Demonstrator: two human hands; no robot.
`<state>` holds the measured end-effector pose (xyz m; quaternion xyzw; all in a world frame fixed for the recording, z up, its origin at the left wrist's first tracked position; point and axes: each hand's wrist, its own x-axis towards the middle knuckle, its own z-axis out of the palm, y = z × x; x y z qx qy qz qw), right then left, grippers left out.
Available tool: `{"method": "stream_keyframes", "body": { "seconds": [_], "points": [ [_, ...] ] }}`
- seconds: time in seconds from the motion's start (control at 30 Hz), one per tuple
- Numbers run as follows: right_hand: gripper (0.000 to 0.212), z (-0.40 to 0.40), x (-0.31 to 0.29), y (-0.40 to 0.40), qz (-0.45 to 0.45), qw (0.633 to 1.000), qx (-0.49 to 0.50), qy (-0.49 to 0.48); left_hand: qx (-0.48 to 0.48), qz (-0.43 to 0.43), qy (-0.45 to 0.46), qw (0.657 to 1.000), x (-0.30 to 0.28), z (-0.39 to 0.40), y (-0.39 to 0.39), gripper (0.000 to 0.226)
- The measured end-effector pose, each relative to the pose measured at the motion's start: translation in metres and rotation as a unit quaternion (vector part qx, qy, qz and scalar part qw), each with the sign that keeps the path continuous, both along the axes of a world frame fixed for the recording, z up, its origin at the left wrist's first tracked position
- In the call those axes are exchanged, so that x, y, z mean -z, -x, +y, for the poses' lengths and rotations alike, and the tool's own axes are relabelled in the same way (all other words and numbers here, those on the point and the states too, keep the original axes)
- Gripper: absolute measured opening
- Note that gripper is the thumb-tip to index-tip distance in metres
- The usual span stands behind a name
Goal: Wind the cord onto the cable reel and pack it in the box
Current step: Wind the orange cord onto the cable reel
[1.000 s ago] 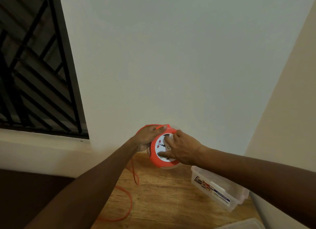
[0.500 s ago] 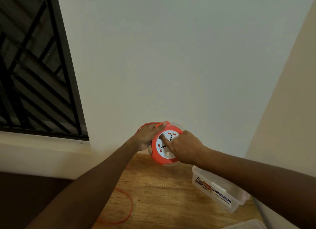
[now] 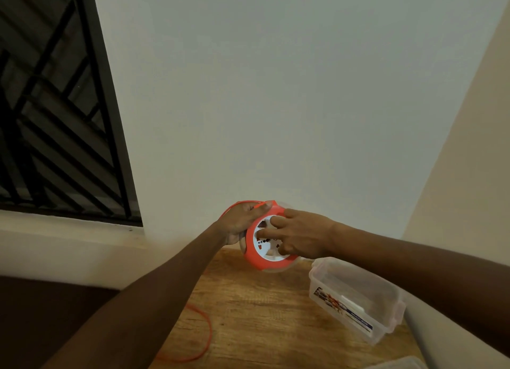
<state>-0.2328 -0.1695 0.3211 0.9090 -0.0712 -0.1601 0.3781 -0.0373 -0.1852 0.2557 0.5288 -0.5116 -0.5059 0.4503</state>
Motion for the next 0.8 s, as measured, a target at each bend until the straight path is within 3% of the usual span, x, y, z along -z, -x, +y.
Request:
{"method": "stream_keyframes", "body": {
  "seconds": [0.17, 0.4, 0.8],
  "points": [
    [0.064, -0.001, -0.003, 0.000, -0.014, 1.000, -0.017, -0.011, 0.001, -0.002, 0.004, 1.000, 0.002, -0.003, 0.002, 0.032],
    [0.074, -0.008, 0.002, 0.002, -0.006, 0.998, 0.011, 0.067, 0.003, 0.021, 0.018, 1.000, -0.001, -0.005, -0.004, 0.023],
    [0.065, -0.009, -0.001, -0.002, -0.010, 0.997, 0.039, 0.069, 0.021, 0.009, 0.021, 1.000, 0.002, -0.004, -0.013, 0.025]
  ]
}}
